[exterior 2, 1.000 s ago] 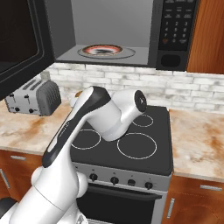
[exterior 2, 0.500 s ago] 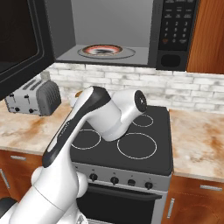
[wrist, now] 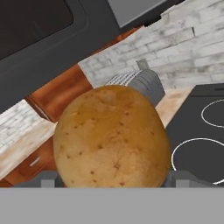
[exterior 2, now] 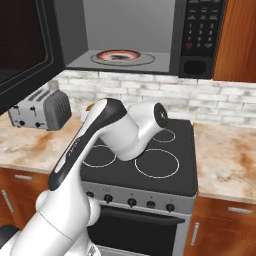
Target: Retrieve the reheated potato from the microwave, then place the potato, cheese, and condiment on the cutting board.
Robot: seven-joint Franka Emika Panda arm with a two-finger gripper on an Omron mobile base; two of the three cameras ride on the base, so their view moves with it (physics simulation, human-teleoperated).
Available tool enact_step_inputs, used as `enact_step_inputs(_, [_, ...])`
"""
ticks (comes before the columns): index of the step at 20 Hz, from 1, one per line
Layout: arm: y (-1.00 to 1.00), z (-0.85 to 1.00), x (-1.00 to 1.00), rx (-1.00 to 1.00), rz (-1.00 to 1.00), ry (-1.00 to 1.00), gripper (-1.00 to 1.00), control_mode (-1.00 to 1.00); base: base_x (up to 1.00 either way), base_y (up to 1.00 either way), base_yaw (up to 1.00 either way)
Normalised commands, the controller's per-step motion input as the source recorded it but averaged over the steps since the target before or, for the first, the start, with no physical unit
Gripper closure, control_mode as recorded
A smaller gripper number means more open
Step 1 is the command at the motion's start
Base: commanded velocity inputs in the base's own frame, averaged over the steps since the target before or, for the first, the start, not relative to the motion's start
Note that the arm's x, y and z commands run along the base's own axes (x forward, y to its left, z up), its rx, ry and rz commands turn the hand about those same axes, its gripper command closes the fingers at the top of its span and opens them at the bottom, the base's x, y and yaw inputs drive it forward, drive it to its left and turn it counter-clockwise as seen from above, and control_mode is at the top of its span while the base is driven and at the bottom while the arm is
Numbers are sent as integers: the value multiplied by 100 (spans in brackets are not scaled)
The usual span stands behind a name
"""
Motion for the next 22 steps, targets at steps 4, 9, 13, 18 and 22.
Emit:
enact_step_inputs(4, [0,0,0,0,0,0,100,100,-37,-6,-2])
enact_step_inputs(9, [0,0,0,0,0,0,100,100,0,-41,-11])
enact_step_inputs(13, [0,0,0,0,0,0,100,100,6,-62,-8])
enact_step_inputs(18, [0,0,0,0,0,0,100,100,20,-69,-2])
enact_step_inputs(22, [0,0,0,0,0,0,100,100,21,-72,0])
